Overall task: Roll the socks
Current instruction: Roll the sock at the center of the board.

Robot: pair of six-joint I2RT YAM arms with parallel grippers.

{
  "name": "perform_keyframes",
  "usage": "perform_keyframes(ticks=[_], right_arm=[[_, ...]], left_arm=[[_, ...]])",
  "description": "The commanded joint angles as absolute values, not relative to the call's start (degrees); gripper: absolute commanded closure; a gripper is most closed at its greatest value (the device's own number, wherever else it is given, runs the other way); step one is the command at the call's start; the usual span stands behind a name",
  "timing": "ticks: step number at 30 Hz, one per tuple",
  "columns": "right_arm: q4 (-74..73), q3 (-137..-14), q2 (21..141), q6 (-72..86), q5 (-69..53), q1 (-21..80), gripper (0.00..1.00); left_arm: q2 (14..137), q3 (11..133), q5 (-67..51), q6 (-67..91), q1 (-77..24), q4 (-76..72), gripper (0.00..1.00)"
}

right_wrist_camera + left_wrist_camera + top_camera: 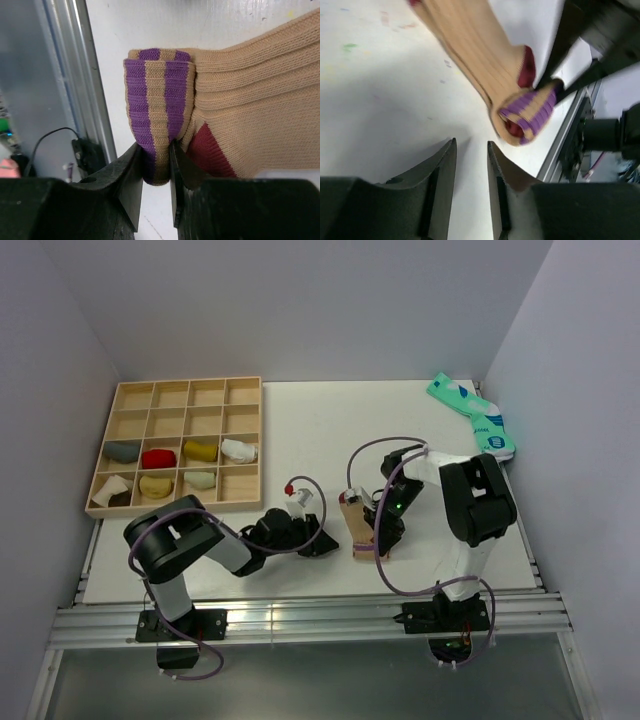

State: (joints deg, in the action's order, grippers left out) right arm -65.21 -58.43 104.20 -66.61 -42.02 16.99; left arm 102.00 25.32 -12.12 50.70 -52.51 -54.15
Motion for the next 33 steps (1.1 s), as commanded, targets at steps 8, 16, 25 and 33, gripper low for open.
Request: perform_keyframes(ticks=[8, 16, 25, 33], right_arm=[[-71.72, -63.72, 111.44, -66.53, -42.36, 16.87, 0.73], [-70.75, -64.25, 112.85, -65.13, -42.19, 16.88, 0.73], [-69.96, -63.90, 112.76, -64.60, -41.66, 16.88, 0.73], [-67.68, -63.46, 112.41, -62.84, -41.13, 16.87, 0.73]], left_arm=[[96.15, 34.34, -4.84, 30.35, -59.84, -49.33, 0.61], [102.21, 41.12, -13.25, 24.96, -60.12, -47.64, 0.55], [107.93, 42.63, -20.48, 25.92, -60.03, -50.62, 0.53], [109.95, 41.31, -22.85, 28.30, -60.03, -52.91, 0.54]])
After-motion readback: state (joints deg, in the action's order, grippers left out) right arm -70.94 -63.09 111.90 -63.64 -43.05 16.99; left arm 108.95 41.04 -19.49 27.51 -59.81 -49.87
